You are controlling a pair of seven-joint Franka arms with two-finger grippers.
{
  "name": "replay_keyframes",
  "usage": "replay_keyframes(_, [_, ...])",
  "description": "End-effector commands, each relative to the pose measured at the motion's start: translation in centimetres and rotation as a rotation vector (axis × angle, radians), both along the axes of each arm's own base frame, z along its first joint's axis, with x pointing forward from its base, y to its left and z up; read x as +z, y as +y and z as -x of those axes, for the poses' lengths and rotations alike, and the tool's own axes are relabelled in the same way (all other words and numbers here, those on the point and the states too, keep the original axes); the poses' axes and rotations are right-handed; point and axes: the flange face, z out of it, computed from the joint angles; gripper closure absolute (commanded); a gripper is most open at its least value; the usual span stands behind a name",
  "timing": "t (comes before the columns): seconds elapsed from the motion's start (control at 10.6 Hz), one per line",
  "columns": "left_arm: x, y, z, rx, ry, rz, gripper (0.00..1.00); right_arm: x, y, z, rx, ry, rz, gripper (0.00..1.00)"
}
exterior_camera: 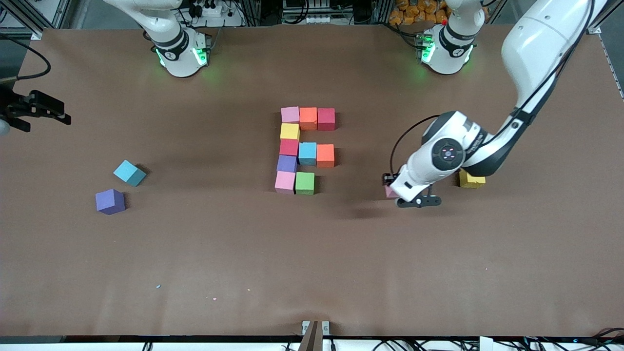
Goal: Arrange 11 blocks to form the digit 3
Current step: 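Carry the pink cube with the left gripper to the green cube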
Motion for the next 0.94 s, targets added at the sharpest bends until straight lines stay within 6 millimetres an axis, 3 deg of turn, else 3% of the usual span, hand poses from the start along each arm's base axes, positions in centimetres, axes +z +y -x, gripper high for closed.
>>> replay_keyframes(0.0, [0.2, -4.5, -0.1, 0.181, 0.020, -0.005, 0.91, 0.5, -0.4, -0.1, -0.013, 0.004, 0.011, 0.00])
replay_keyframes(0.38, [0.6, -10.0, 1.3, 0.486, 0.023, -0.050, 0.91, 0.5, -0.6, -0.1, -0.016, 0.004, 0.011, 0.00])
replay_keyframes(0.57, [0.2, -10.4, 1.7, 0.630, 0.070, -0.060, 0.90, 0.6, -0.7, 0.0, -0.017, 0.001, 0.010, 0.00])
replay_keyframes(0.75, [0.1, -12.3, 2.8, 0.749, 0.103, -0.065, 0.90, 0.6, -0.7, -0.1, -0.017, 0.002, 0.010, 0.00])
replay_keyframes(0.85, [0.0, -12.6, 2.0, 0.883, 0.121, -0.068, 0.90, 0.6, -0.7, -0.1, -0.017, 0.002, 0.010, 0.00])
